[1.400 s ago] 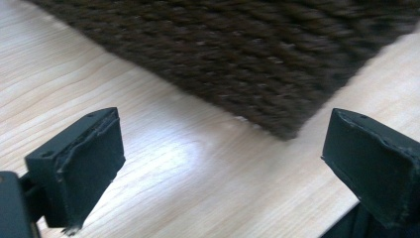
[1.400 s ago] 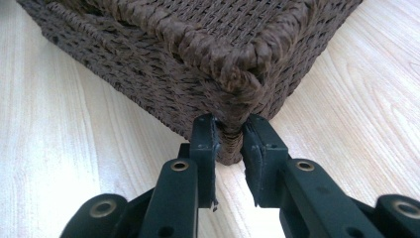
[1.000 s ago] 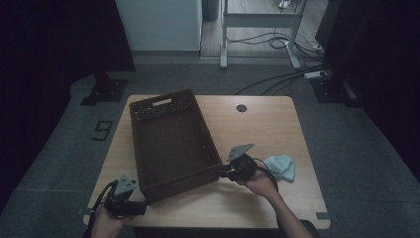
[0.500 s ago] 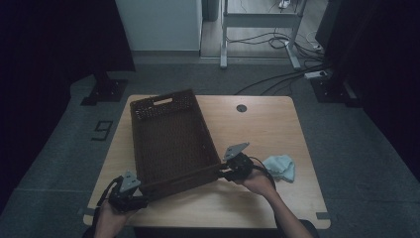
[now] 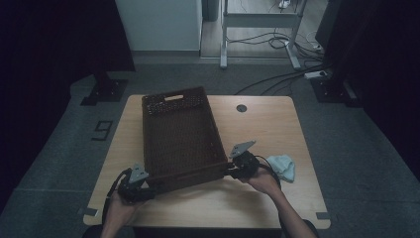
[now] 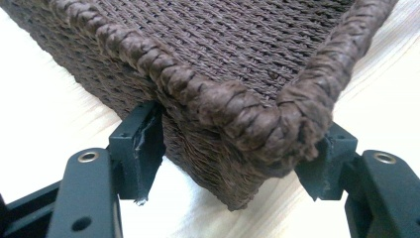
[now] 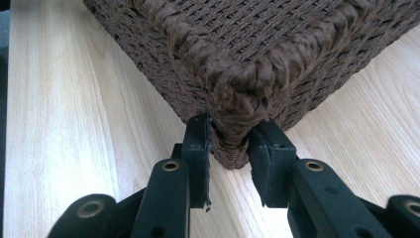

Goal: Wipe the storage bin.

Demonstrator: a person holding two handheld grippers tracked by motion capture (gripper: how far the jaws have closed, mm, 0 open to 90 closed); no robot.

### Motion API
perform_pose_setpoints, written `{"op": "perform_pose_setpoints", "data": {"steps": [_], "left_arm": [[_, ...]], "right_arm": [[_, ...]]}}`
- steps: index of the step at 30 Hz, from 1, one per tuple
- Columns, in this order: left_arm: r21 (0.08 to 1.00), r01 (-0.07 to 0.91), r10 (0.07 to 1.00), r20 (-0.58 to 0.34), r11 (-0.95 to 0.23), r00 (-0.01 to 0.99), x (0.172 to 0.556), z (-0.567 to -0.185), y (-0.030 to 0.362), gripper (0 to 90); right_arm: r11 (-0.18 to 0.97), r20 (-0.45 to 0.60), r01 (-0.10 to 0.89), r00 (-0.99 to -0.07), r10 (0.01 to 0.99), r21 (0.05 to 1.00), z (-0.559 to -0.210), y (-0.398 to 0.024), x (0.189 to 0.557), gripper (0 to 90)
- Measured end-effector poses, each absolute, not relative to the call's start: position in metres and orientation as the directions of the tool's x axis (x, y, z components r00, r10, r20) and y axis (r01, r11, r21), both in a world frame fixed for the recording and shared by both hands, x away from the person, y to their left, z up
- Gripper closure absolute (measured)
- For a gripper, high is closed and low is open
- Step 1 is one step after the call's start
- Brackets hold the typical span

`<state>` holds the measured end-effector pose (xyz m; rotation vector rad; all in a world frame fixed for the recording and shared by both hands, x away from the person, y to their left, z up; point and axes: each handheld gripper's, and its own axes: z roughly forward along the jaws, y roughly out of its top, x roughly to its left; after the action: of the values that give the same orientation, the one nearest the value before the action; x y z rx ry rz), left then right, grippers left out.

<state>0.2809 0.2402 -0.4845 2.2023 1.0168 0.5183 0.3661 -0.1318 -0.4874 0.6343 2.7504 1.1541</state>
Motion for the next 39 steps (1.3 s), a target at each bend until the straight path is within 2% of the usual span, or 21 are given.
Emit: {"op": "perform_pose_setpoints", "data": {"steps": [5, 7, 14, 17, 20, 23, 29, 33, 36, 39], "left_arm": [[0.698, 0.526, 0.777, 0.068, -0.486, 0.626, 0.29, -0.485, 0.234, 33.7], [0.704, 0.522, 0.777, 0.069, -0.482, 0.626, 0.291, -0.485, 0.232, 36.8], [0.704, 0.543, 0.798, 0.056, -0.458, 0.6, 0.292, -0.486, 0.242, 39.1], [0.702, 0.556, 0.823, 0.075, -0.444, 0.563, 0.292, -0.486, 0.248, 35.4], [0.699, 0.591, 0.862, 0.072, -0.403, 0.503, 0.295, -0.486, 0.257, 22.4], [0.705, 0.611, 0.882, 0.044, -0.36, 0.469, 0.295, -0.485, 0.264, 15.2], [0.699, 0.635, 0.908, 0.05, -0.329, 0.416, 0.293, -0.486, 0.271, 12.8], [0.694, 0.644, 0.91, 0.04, -0.322, 0.412, 0.293, -0.488, 0.274, 10.1], [0.695, 0.639, 0.903, 0.035, -0.329, 0.427, 0.292, -0.489, 0.272, 9.8], [0.697, 0.629, 0.894, 0.036, -0.343, 0.448, 0.292, -0.49, 0.267, 9.8]], "right_arm": [[0.624, 0.079, 0.349, -0.905, 0.418, 0.699, -0.488, -0.142, 0.36, 68.9], [0.625, 0.083, 0.351, -0.905, 0.416, 0.698, -0.488, -0.145, 0.356, 68.9], [0.645, 0.083, 0.32, -0.925, 0.37, 0.694, -0.488, -0.141, 0.34, 68.5], [0.651, 0.089, 0.308, -0.934, 0.347, 0.694, -0.488, -0.134, 0.337, 68.5], [0.648, 0.107, 0.296, -0.943, 0.316, 0.701, -0.489, -0.126, 0.335, 68.6], [0.655, 0.103, 0.275, -0.952, 0.289, 0.703, -0.49, -0.117, 0.332, 68.6], [0.671, 0.097, 0.221, -0.971, 0.217, 0.708, -0.49, -0.085, 0.323, 66.0], [0.688, 0.074, 0.175, -0.982, 0.173, 0.704, -0.489, -0.072, 0.32, 60.1], [0.688, 0.064, 0.179, -0.98, 0.189, 0.703, -0.489, -0.076, 0.321, 55.2], [0.679, 0.06, 0.217, -0.967, 0.247, 0.702, -0.489, -0.093, 0.328, 52.9]]}}
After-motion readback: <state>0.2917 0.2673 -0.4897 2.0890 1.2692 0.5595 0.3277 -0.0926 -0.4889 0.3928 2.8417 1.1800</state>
